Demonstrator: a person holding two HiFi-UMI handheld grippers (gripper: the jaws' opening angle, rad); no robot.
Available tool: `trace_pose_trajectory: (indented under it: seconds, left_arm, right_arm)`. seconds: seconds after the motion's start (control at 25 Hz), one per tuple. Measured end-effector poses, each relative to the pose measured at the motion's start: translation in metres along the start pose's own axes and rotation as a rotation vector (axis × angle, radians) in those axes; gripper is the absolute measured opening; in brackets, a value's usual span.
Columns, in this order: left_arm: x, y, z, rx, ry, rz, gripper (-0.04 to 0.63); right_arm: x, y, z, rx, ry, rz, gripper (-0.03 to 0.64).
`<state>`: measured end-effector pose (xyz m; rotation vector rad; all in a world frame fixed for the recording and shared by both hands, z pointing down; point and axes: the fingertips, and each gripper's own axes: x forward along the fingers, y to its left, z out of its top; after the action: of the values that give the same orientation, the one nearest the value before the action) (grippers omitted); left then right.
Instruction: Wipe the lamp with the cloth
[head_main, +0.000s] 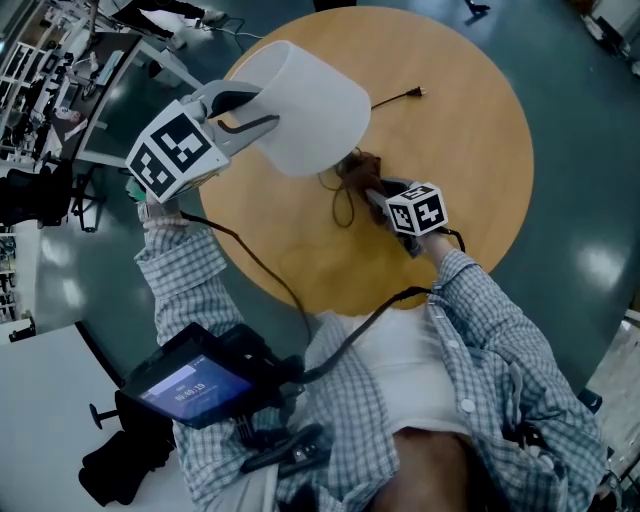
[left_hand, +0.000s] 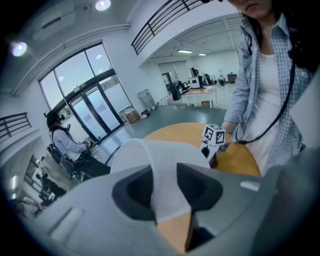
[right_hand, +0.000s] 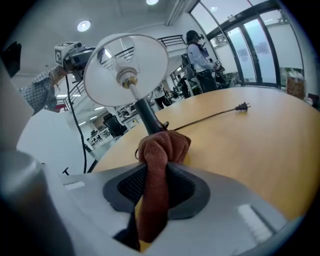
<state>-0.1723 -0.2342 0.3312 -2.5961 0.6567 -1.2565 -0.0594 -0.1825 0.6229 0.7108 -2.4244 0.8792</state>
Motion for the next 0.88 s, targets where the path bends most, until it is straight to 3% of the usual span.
trace_pose_trajectory:
  seconds: [0.2,0.4,0.6,0.88]
  left_arm:
    - [0.002,-0.014,0.019,0.06,0.01,0.002,0.137]
    - [0.013,-0.039,0.039,0.196,0.056,0.0,0.139]
    - [0.029,-0.066,0.059,0.331,0.107,0.006,0.143]
    - [0.048,-0.085,0.074,0.432,0.157,0.034,0.152]
  right_arm:
    - [-0.039,-0.014,0.009,0.145,-0.111,0.016,0.106]
    - [-0.069,-0.037,0.015,0.122,-0.139,-0.041,0.106]
    - [-0.081,-0.055,-0.002,0.084,-0.069,-0.097,0.106]
    - [-0.061,-0.065,-0.043,-0.007,0.1,-0.15,0.106]
